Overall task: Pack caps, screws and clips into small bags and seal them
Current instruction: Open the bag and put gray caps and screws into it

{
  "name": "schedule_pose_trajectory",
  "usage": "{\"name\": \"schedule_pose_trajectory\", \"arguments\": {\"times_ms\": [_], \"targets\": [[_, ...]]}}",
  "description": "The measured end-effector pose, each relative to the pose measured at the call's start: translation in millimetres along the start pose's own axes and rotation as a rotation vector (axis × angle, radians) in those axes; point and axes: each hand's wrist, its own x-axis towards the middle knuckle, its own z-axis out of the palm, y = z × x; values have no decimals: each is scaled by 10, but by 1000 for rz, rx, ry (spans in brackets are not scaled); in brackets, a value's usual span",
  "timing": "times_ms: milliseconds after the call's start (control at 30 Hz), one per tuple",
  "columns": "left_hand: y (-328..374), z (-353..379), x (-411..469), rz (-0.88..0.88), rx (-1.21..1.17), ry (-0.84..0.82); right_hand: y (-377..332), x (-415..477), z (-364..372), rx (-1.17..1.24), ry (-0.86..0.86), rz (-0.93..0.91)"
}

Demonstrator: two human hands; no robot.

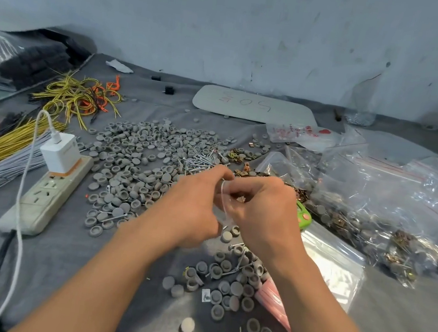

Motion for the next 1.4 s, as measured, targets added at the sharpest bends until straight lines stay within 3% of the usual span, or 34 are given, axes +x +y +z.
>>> {"name": "schedule_pose_trajectory", "arguments": {"times_ms": [167, 300, 367, 567, 700, 833, 1000, 1100, 1233, 1300, 1400], "targets": [[87, -48, -11, -5, -171, -7, -41, 10, 7, 91, -9, -30], [5, -138, -22, -109, -519, 105, -36, 74, -133, 352, 216, 100], [-43, -211, -16, -161, -695, 157, 24, 108, -199, 231, 233, 166], [-116, -332, 45, -160, -1033, 284, 10, 17, 76, -512, -318, 189], [-148, -313, 41, -148, -850, 419, -72, -72, 236, -690, -437, 112], [-193, -278, 43, -152, -305, 560, -68, -92, 225, -683, -424, 105], [-196, -114, 80, -122, 78, 445, -82, -85, 179, -636, -372, 118], [-183, -48, 85, -166, 152, 303, -24, -51, 161, -421, -183, 155], [-148, -30, 52, -172, 134, 188, -6, 23, 55, 184, 105, 200], [-107, -42, 38, -155, 117, 149, -13, 32, 20, 503, 75, 254], [-64, -55, 35, -132, 65, 85, -46, 14, 32, 686, -63, 279]]}}
